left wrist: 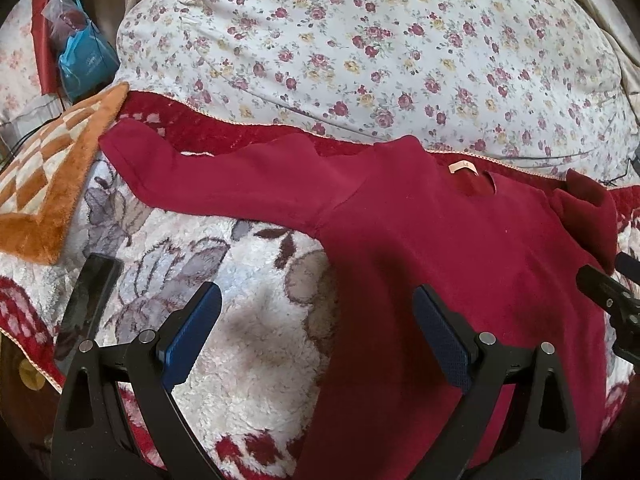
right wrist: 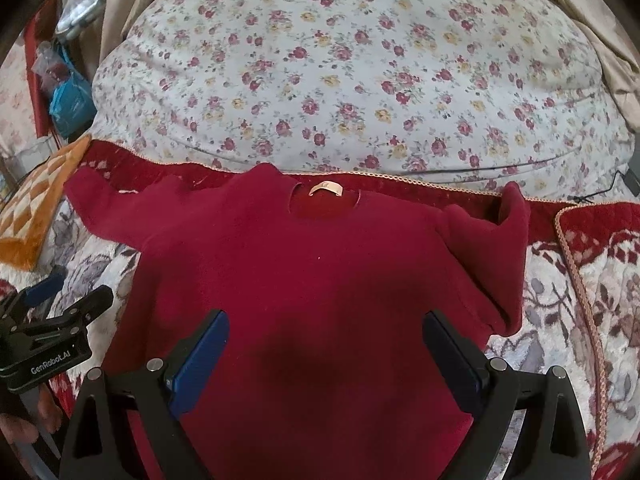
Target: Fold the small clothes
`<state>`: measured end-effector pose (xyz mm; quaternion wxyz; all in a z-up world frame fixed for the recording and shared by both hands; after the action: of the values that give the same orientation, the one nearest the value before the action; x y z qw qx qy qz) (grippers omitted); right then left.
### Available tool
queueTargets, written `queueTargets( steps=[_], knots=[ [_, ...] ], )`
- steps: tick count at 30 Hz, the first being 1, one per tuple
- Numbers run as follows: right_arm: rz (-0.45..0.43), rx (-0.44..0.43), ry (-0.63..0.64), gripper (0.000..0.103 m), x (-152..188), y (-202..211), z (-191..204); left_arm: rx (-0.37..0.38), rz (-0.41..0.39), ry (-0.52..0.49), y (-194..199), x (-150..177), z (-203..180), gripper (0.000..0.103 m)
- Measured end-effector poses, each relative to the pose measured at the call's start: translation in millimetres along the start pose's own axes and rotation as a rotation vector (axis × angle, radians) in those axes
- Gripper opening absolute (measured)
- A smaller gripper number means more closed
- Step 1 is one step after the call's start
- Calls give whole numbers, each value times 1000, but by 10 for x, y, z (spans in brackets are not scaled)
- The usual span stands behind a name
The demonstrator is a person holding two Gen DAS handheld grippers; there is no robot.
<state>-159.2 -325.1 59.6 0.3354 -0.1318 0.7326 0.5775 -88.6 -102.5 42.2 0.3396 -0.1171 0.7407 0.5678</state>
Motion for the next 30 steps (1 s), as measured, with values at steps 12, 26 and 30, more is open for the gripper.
queueTargets(
  steps=[12, 26, 30],
  knots=[
    [26, 8, -3, 96, -38, -183, 28, 0, 2, 19, -118, -98, 65, 96],
    [28, -34, 50, 96, -126, -373, 250, -40, 18, 37, -317, -195, 274, 96],
    [15, 0, 68, 96, -171, -410, 296, -46, 26, 52, -377, -212, 346, 96]
  ],
)
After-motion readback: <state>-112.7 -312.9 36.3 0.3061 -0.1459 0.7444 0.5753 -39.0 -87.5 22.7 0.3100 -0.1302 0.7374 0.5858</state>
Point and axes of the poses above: each gripper's, at about its wrist camera, not at the fingertips, and y roughly against the way its jaws point, z to its left, x to its underside, the point moved 5 cm from there along -y, roughly the way its jaws point, and after that the axes turned 10 degrees about x, right-handed, at the moved point
